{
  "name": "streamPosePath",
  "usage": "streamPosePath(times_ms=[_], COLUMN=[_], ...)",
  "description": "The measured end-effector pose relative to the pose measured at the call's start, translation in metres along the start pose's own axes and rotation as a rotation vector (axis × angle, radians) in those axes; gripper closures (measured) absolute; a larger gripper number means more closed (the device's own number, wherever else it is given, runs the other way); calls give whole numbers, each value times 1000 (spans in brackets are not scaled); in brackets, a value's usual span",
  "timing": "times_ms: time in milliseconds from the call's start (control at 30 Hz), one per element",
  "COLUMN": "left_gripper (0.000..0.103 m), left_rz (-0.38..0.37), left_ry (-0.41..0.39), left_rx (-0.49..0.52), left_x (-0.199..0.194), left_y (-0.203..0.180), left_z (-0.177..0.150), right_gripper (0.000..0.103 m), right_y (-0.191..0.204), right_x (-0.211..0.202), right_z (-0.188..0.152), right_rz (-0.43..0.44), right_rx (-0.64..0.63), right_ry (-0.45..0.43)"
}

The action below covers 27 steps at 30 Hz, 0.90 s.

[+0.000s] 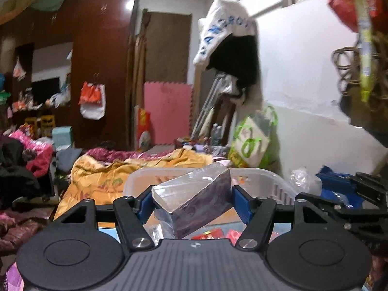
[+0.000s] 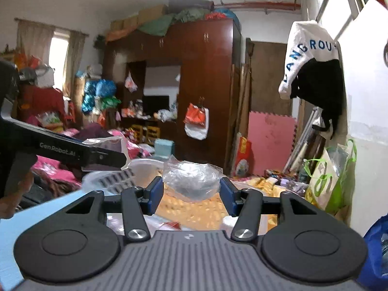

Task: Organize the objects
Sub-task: 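Lower both items into the white basket and open both grippers, then grasp the purple box with the left gripper while the right grasps a clear-wrapped box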

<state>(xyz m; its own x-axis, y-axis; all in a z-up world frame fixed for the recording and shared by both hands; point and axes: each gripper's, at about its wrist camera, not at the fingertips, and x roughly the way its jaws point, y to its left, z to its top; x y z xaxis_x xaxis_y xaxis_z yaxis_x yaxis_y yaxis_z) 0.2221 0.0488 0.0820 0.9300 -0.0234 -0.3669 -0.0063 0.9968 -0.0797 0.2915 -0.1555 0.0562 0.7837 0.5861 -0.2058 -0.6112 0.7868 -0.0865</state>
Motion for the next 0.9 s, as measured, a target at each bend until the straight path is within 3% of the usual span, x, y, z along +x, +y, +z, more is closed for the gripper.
streamPosePath(times_ms=[200,267,333,400,567,767,900], left_gripper=[33,32,20,18,14,9,9], left_rz=[20,4,-19,-21,-43,-47,-106], left_ry=[54,54,65,66,4,-97,-83], left_rx=[-11,-12,-7,0,40,91,77], left_x=[21,26,31,29,-17,-93,-116], left_y=[6,5,6,6,3,-2,-8], left_z=[-4,-2,-4,-8,-27,-104,-152], right_gripper=[47,38,7,1,0,0,0], right_y=[-10,-8,-6,-5,3,35,55], right_x=[7,7,2,-7,-53,-107,-120], right_z=[-5,-7,-8,-9,-28,-91,-122], right_rz=[13,7,-28,-35,50,129,177], right_rx=[44,35,41,44,65,62,67], right_ry=[30,46,35,12,9,17,38])
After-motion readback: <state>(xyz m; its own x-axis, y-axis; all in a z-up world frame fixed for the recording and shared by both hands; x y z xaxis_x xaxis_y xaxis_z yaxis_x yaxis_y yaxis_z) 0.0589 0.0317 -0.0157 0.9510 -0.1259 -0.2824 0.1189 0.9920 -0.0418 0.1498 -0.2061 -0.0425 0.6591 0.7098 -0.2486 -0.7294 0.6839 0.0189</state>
